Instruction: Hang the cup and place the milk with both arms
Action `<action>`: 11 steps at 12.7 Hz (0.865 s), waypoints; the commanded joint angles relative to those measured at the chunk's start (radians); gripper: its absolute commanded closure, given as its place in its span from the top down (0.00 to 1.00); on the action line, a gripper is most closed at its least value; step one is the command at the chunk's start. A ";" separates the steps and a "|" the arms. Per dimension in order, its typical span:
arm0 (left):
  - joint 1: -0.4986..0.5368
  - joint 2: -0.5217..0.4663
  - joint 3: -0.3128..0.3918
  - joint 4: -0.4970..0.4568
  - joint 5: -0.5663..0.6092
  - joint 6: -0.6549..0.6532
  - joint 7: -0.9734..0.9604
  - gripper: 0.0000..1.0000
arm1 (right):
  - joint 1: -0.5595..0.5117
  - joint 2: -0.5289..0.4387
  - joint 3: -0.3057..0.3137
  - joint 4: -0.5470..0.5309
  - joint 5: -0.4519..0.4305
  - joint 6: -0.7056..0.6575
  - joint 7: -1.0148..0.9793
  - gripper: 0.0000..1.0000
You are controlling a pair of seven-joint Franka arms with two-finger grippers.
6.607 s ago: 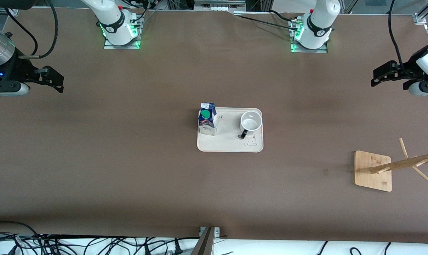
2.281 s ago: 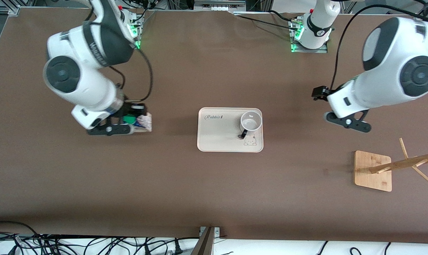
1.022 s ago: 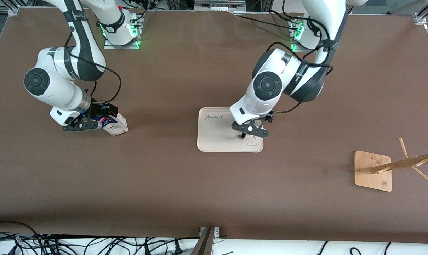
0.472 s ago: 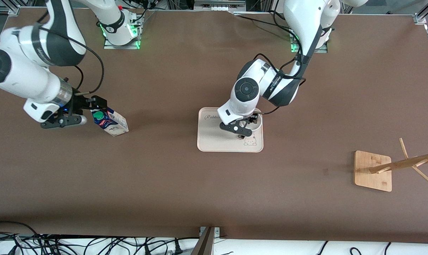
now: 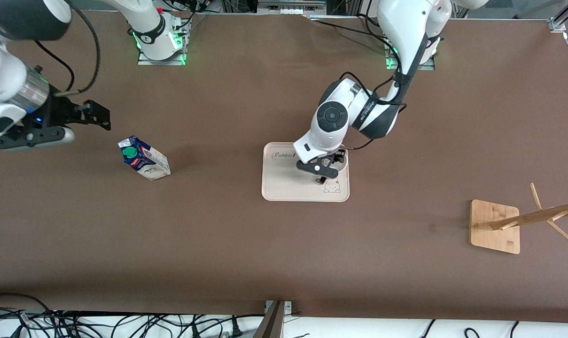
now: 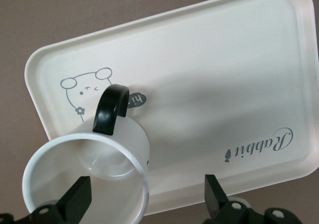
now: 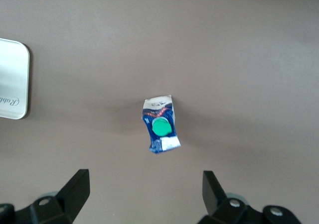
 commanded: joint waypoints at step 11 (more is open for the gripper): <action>-0.001 -0.013 -0.003 -0.060 0.056 0.027 -0.004 0.00 | 0.005 -0.066 -0.030 -0.046 -0.038 0.019 -0.015 1.00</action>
